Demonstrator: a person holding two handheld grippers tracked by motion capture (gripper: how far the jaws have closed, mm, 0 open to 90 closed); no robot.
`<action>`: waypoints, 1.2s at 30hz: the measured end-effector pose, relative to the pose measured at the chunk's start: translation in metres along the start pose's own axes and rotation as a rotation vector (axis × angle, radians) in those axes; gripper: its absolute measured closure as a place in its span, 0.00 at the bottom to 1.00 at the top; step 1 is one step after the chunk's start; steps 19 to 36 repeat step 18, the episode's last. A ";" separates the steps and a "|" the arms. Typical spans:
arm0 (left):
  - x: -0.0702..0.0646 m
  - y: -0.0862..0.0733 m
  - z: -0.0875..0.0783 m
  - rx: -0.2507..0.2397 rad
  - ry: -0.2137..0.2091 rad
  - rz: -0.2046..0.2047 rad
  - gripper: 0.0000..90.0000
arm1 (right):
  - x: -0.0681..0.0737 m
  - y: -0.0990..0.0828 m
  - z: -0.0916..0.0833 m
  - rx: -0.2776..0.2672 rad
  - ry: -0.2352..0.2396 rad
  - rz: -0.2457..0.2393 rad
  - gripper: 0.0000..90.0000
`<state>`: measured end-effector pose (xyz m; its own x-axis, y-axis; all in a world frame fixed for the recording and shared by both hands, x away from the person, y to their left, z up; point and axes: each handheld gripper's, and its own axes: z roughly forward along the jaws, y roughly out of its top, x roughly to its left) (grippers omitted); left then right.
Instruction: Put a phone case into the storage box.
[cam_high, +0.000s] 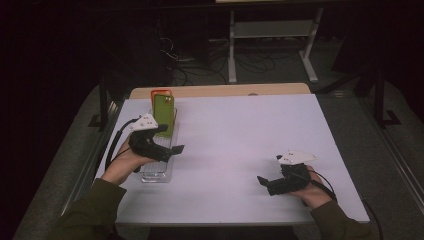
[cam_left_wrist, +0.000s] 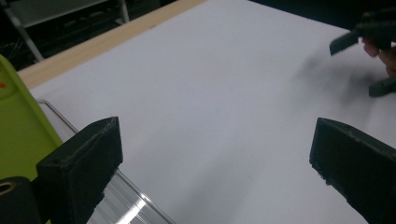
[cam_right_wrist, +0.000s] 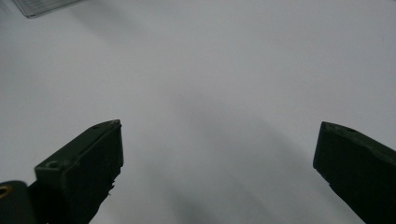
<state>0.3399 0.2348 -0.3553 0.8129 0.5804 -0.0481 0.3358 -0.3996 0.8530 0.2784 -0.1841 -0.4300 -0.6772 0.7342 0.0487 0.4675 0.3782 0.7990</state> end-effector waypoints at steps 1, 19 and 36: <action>-0.002 -0.003 0.000 0.001 -0.005 -0.001 0.02 | 0.000 0.001 -0.001 -0.006 0.002 -0.006 0.01; -0.015 -0.042 0.005 0.011 -0.042 -0.014 0.02 | 0.000 0.012 -0.016 -0.062 0.036 -0.034 0.01; -0.015 -0.042 0.005 0.011 -0.042 -0.014 0.02 | 0.000 0.012 -0.016 -0.062 0.036 -0.034 0.01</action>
